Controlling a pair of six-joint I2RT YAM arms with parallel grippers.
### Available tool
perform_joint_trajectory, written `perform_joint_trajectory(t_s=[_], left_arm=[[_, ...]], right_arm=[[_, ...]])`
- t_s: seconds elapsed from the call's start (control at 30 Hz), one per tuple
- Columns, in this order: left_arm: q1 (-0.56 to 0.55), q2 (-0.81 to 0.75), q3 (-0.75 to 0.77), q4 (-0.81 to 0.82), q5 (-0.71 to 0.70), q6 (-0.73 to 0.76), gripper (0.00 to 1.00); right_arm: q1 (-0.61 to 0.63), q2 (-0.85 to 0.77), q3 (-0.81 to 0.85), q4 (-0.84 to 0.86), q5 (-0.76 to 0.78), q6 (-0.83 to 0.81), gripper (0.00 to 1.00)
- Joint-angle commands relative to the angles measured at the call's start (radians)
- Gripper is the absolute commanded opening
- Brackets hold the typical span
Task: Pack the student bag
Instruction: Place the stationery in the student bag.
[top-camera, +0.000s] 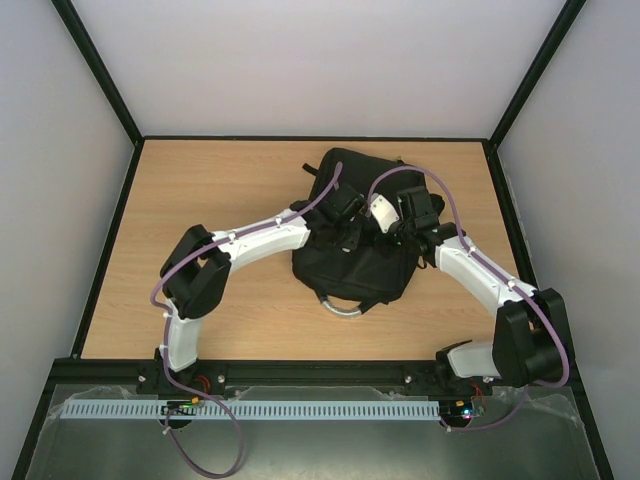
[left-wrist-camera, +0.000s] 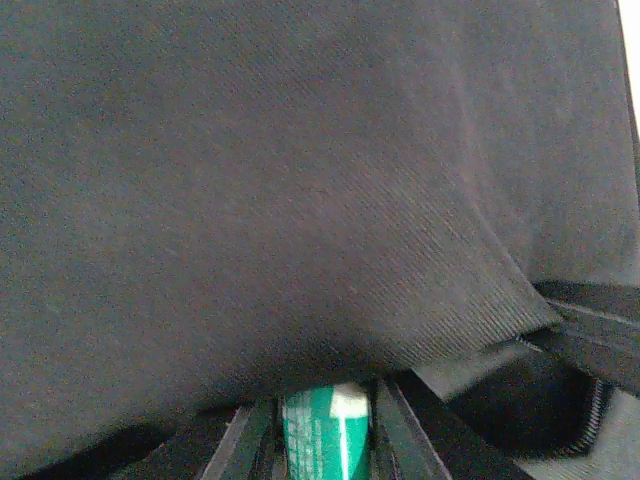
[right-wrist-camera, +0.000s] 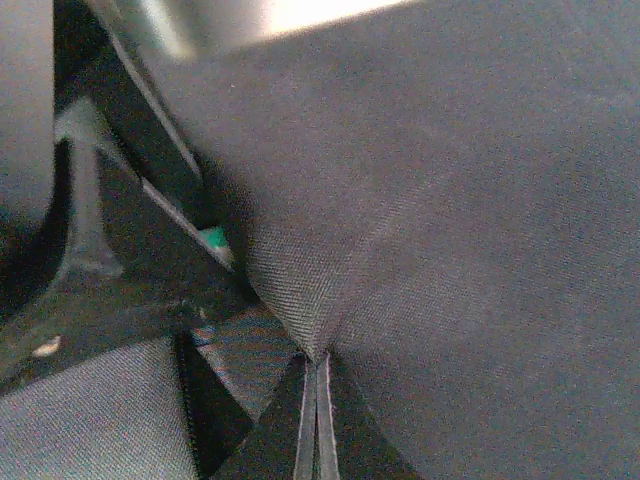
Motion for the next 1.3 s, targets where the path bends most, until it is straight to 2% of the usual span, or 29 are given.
perform_joint_trajectory(t_s=[0.0,0.2,0.4,0.53,0.63,0.8,0.93,1.27], left_arm=[[0.035,0.002,0.074,0.038,-0.103,0.014,0.34],[0.033,-0.044,0.050,0.020,-0.054,-0.008,0.38],[0.010,-0.168,-0.073,0.008,-0.070,-0.032,0.47],[-0.006,-0.256,-0.176,0.002,-0.080,-0.046,0.49],[-0.022,-0.306,-0.253,0.018,-0.073,-0.044,0.45],[-0.024,-0.325,-0.350,0.063,-0.056,-0.046,0.29],[-0.023,-0.310,-0.379,0.117,-0.059,-0.038,0.29],[-0.021,-0.217,-0.316,0.175,-0.065,-0.028,0.27]], right_arm=[[0.006,-0.013,-0.003,-0.040,-0.042,0.001,0.01],[0.005,-0.011,-0.004,-0.038,-0.034,-0.001,0.01],[0.006,0.004,-0.002,-0.041,-0.042,-0.004,0.01],[0.006,0.004,-0.002,-0.042,-0.044,-0.004,0.01],[0.005,0.005,-0.002,-0.043,-0.044,-0.004,0.01],[0.006,0.005,-0.002,-0.044,-0.047,-0.002,0.01],[0.006,0.007,0.001,-0.047,-0.054,0.001,0.01],[0.005,-0.001,0.001,-0.049,-0.062,0.002,0.01]])
